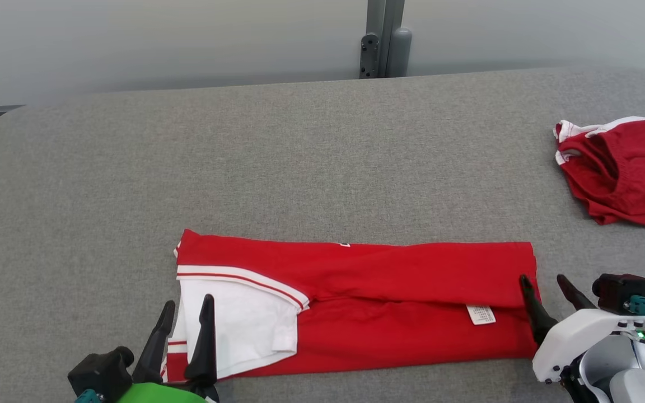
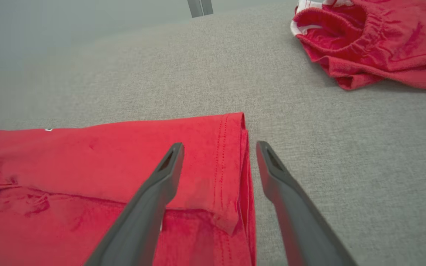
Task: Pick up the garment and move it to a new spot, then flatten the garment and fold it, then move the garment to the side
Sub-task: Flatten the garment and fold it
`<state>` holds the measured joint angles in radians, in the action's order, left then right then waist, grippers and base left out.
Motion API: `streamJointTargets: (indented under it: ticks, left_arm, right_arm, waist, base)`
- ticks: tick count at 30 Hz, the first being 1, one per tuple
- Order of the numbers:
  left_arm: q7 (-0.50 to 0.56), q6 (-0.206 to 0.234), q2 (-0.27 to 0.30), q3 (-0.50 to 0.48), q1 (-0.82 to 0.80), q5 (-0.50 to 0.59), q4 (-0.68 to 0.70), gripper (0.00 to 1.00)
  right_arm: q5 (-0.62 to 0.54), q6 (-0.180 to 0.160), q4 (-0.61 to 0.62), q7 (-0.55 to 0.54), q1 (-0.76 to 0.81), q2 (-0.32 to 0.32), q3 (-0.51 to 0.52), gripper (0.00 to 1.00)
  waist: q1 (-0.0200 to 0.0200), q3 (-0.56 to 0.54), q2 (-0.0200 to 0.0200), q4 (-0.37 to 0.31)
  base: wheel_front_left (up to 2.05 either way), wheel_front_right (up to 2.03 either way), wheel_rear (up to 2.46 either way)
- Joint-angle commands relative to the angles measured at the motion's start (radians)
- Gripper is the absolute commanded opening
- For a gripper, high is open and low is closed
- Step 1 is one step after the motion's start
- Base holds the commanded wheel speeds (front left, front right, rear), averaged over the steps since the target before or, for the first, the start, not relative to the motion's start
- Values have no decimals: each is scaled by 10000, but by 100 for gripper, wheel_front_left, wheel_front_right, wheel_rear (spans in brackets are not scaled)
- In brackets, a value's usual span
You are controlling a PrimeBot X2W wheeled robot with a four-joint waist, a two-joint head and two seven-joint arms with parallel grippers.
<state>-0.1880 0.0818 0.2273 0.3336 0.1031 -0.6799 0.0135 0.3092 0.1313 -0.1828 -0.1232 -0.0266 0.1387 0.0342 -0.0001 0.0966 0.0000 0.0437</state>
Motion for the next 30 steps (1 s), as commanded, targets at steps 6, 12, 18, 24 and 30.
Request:
streamJointTargets:
  ticks: [6, 12, 18, 24, 30]
  left_arm:
    - [-182, -48, -124, 103, -402, 160, -251, 100]
    - [-248, -61, -124, 89, -509, 171, -339, 100]
    - [-267, -19, -92, 70, -533, 152, -383, 100]
    - [-267, 1, -76, 115, -567, 155, -417, 100]
    - [-251, -82, 17, 211, -665, 272, -314, 100]
  right_arm:
    - [-165, -11, -1763, -139, -548, 232, -75, 100]
    - [-13, -11, -2993, -188, -1076, 359, -307, 100]
    - [468, -11, -3627, -359, -1337, 461, -774, 0]
    - [956, -28, -3606, -145, -1684, 857, -771, 0]
    - [1248, -22, -3131, -339, -2006, 1569, -604, 0]
  waist:
    - [1, 148, 0, 294]
    - [1, 239, 0, 365]
    - [1, 269, 0, 354]
    - [1, 202, 0, 147]
    - [1, 105, 0, -237]
  base:
    - [0, 0, 0]
    - [0, 0, 0]
    - [0, 0, 0]
    - [0, 0, 0]
    - [0, 0, 0]
